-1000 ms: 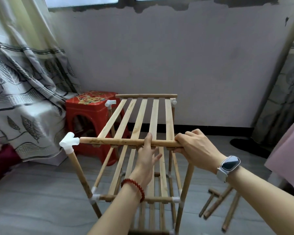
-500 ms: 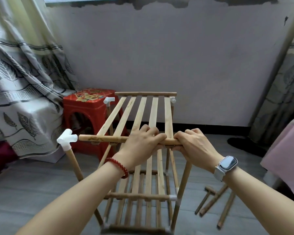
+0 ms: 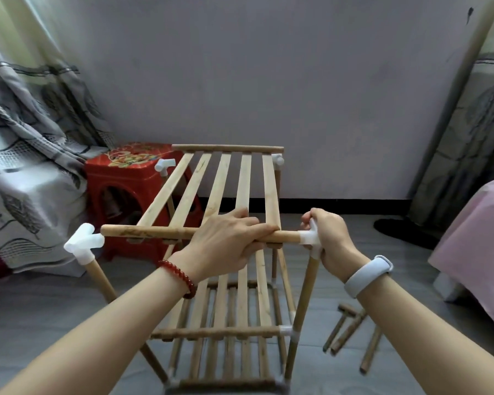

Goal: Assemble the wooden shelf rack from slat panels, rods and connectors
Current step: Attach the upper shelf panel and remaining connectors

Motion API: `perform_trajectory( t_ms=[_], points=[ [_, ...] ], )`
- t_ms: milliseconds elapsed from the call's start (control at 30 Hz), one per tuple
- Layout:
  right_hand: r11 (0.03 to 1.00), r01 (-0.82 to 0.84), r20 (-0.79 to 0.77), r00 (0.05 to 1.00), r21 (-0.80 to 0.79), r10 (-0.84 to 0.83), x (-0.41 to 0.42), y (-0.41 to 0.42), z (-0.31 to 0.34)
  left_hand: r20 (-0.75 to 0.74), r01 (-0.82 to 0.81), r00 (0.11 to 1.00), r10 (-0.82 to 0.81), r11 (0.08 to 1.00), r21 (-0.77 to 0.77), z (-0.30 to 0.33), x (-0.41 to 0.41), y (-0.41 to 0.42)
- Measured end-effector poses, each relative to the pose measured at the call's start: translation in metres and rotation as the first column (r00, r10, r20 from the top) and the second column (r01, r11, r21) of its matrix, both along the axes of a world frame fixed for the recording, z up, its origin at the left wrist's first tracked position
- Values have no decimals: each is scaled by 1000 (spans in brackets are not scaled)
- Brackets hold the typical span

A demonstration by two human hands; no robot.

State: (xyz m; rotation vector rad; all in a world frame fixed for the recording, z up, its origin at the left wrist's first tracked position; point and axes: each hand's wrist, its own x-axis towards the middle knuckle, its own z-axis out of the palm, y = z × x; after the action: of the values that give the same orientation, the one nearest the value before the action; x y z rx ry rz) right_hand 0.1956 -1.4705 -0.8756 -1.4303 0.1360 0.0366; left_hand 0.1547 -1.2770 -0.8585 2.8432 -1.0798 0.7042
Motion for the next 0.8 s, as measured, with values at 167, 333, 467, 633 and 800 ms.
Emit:
perform_trajectory(
  t_ms=[167, 333, 467, 633, 800],
  points=[
    [999, -3, 32, 999, -50, 5, 4, 4, 0, -10, 28, 1000, -29, 997, -70, 3, 4, -1],
    [995, 48, 32, 998, -83, -46, 9, 6, -4, 18, -14, 1000, 17, 988, -154, 0, 4, -14],
    [986, 58, 60, 997, -158, -49, 12, 6, -6, 56, 9, 998, -1, 988, -154, 0, 8, -20],
    [970, 50, 112, 993, -237, -24, 13, 5, -11, 70, 11, 998, -1, 989, -149, -4, 11, -20],
    [925, 43, 205, 978, -378, 39, 12, 3, -10, 44, 3, 999, 5, 983, -181, -9, 12, -18]
  ],
)
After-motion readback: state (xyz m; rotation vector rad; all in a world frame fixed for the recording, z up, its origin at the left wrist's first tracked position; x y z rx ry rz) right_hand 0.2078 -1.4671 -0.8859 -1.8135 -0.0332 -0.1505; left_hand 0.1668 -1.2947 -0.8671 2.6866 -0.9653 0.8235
